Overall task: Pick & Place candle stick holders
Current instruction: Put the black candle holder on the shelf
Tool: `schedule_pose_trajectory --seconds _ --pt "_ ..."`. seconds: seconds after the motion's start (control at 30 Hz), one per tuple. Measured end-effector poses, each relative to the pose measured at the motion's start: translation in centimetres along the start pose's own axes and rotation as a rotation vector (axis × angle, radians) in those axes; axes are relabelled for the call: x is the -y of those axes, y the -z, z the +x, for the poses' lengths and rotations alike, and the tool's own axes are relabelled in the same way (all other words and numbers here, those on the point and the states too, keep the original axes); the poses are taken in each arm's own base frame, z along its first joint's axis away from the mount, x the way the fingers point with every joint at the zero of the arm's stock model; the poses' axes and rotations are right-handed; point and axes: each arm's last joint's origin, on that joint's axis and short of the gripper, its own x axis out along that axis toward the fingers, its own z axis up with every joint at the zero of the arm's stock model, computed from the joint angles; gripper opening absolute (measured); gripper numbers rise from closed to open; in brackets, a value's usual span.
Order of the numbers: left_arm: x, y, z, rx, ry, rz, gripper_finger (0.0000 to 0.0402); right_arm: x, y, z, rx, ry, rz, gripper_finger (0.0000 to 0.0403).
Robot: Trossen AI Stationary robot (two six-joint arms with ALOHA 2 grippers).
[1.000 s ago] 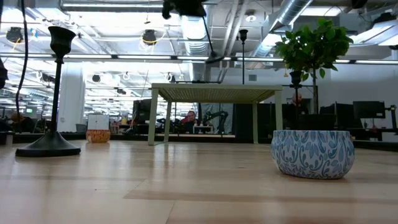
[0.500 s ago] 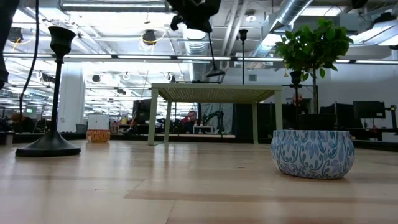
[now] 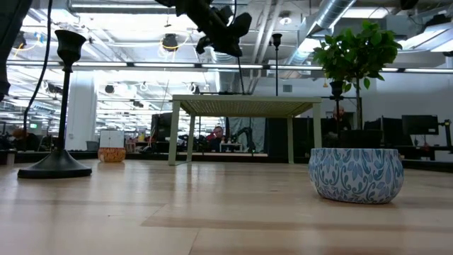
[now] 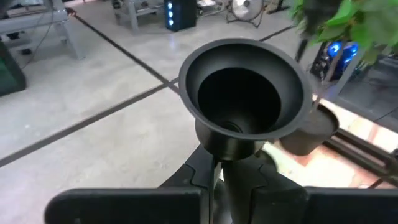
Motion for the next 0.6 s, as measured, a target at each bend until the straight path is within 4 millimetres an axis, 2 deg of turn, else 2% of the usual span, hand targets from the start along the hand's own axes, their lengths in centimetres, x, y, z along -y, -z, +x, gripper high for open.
schedule_pose_trajectory --seconds 0.17,0.6 --pt "-0.51 0.23 0.14 -0.028 -0.017 0.014 0.0017 0.00 0.00 0.00 0.000 0.000 0.000 0.0076" --pt "-0.35 0.63 0.70 -0.039 -0.005 0.019 0.0017 0.00 0.00 0.00 0.000 0.000 0.000 0.0076"
